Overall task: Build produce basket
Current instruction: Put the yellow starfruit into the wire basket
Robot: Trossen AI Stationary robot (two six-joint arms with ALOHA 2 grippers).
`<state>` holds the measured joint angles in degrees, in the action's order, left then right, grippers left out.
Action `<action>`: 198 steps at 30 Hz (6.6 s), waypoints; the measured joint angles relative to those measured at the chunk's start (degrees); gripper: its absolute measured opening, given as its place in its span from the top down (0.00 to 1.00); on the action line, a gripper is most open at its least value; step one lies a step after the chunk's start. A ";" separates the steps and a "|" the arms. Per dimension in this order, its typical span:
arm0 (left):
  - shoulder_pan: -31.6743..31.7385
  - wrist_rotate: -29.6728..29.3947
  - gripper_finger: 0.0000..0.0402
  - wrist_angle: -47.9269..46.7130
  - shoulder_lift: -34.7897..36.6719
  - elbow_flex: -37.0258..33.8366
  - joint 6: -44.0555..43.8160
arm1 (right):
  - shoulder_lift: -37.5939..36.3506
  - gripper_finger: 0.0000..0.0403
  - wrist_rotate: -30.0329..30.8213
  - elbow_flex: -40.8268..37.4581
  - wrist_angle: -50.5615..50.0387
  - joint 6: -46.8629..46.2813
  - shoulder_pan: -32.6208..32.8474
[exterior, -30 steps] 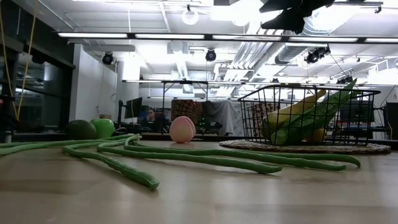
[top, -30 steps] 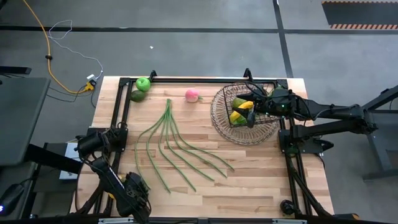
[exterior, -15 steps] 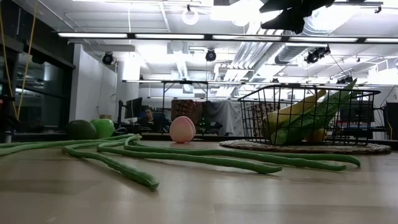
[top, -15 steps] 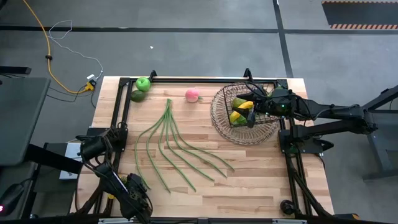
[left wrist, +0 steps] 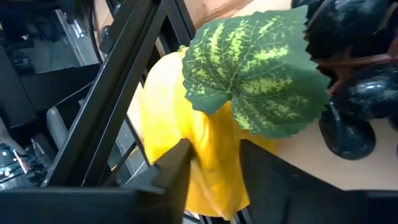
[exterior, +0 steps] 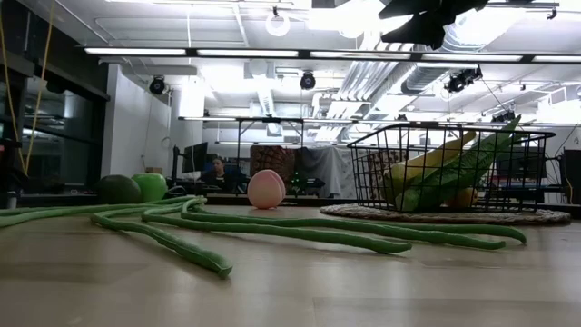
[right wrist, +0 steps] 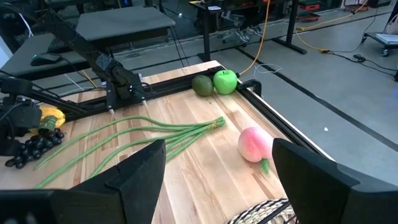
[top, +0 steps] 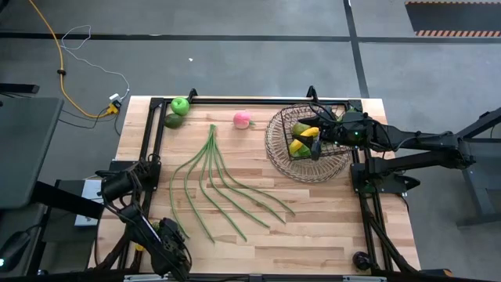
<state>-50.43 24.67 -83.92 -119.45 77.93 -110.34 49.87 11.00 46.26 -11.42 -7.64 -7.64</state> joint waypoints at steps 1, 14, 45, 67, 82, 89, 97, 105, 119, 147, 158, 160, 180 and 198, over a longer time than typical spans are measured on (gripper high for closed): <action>0.00 -0.04 0.76 0.08 0.26 0.02 0.00 | 0.00 0.30 0.03 0.00 0.00 0.00 0.00; -0.02 -2.48 0.94 -0.60 7.08 0.90 3.84 | 0.00 0.30 0.11 0.00 0.00 0.13 0.01; 36.35 -64.89 0.89 28.93 54.29 2.58 81.20 | 0.00 0.30 -3.37 0.00 0.04 -5.34 0.02; 67.30 -21.55 0.89 99.60 52.60 -31.44 95.43 | 3.87 0.30 -4.42 0.02 15.54 -10.43 0.62; 62.94 -30.04 0.89 107.74 49.45 -34.03 94.47 | 24.03 0.30 -4.44 1.76 38.73 -12.61 4.35; 61.63 -32.02 0.89 110.47 47.67 -34.03 94.48 | 26.25 0.30 -3.57 4.04 38.60 -14.43 4.24; 61.51 -33.27 0.89 111.32 47.48 -34.03 94.49 | 25.86 0.32 -4.14 4.33 38.58 -14.47 4.28; 61.51 -33.16 0.89 111.16 48.38 -33.90 94.94 | 25.86 0.53 -4.66 4.35 38.56 -14.76 4.33; 61.55 -32.49 0.82 111.01 49.56 -33.70 95.97 | 25.90 0.97 -4.42 4.33 37.43 -14.58 4.26; 64.83 -33.10 0.45 93.46 70.33 -33.97 97.98 | -0.26 0.97 7.27 4.31 -7.99 -9.42 1.64; 64.83 -34.56 0.45 91.41 70.21 -34.01 95.47 | 6.31 0.97 19.80 4.24 -23.62 -34.58 -5.81; 64.83 -34.56 0.45 91.41 70.24 -34.05 95.49 | 9.34 0.97 17.29 4.24 -24.17 -37.89 -7.59; 64.83 -35.80 0.45 91.45 69.95 -34.05 95.40 | 25.07 0.97 4.98 4.26 -16.76 -44.87 -14.88; 64.81 -37.33 0.45 91.45 69.95 -34.01 95.49 | 22.86 0.54 -0.19 4.24 -18.10 -39.39 -14.95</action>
<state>14.37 -12.67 7.53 -49.50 43.92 -14.85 72.72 10.82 50.50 -29.52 -47.02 -22.59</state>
